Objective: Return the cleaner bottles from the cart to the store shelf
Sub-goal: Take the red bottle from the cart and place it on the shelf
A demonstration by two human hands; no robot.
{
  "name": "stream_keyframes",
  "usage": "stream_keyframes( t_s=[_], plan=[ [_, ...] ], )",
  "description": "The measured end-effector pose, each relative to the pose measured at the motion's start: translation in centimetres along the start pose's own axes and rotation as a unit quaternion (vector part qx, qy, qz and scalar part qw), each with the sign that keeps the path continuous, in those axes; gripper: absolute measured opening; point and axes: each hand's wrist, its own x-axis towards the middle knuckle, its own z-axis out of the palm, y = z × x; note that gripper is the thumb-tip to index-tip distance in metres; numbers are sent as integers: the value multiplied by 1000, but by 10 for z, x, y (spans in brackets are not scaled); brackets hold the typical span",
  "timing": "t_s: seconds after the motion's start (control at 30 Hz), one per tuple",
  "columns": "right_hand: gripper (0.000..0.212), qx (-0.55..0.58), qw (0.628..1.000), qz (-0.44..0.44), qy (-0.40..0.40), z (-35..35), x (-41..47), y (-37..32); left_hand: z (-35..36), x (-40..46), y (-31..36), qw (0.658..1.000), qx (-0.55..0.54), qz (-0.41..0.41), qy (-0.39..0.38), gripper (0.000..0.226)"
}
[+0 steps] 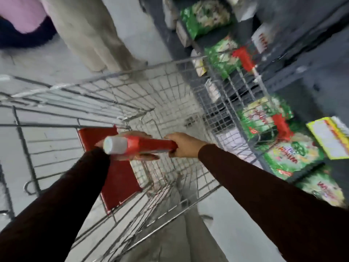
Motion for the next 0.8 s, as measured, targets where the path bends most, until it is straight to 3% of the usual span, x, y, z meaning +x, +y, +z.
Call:
stream_keyframes(
  t_s=[0.03, 0.07, 0.1, 0.13, 0.17, 0.23, 0.33, 0.4, 0.47, 0.5, 0.67, 0.8],
  plan=[
    [36, 58, 998, -1, 32, -11, -20, -6, -17, -20, 19, 999, -34, 17, 37, 121],
    [34, 120, 991, -1, 58, -20, -44, -12, -33, -38, 45, 992, -94, 67, 40, 127],
    [34, 171, 982, -7, 84, -29, -71, -19, -45, -60, 77, 971, -191, 141, -13, 103],
    [35, 214, 971, -17, 105, -34, -96, -24, -49, -78, 108, 917, -346, 167, -112, 78],
    [38, 251, 959, -31, 131, -40, -124, -31, -49, -100, 140, 875, -411, 210, -146, 69],
    [38, 309, 925, -67, 212, -54, -194, -49, -49, -146, 207, 794, -480, 290, -235, 78],
    [35, 349, 875, -125, 312, -76, -295, -80, -39, -231, 305, 675, -398, 468, -408, 100],
    [33, 333, 843, -151, 395, -88, -364, -96, -27, -301, 363, 639, -339, 530, -443, 109],
    [32, 313, 808, -174, 467, -98, -426, -107, -13, -362, 407, 621, -298, 587, -427, 119],
    [35, 306, 792, -183, 495, -103, -458, -113, -5, -394, 427, 609, -268, 610, -431, 117],
    [43, 265, 719, -221, 603, -111, -592, -136, 36, -534, 500, 515, -143, 669, -517, 62],
    [43, 253, 678, -263, 638, -105, -657, -147, 65, -598, 533, 481, -112, 689, -530, 63]
  ],
)
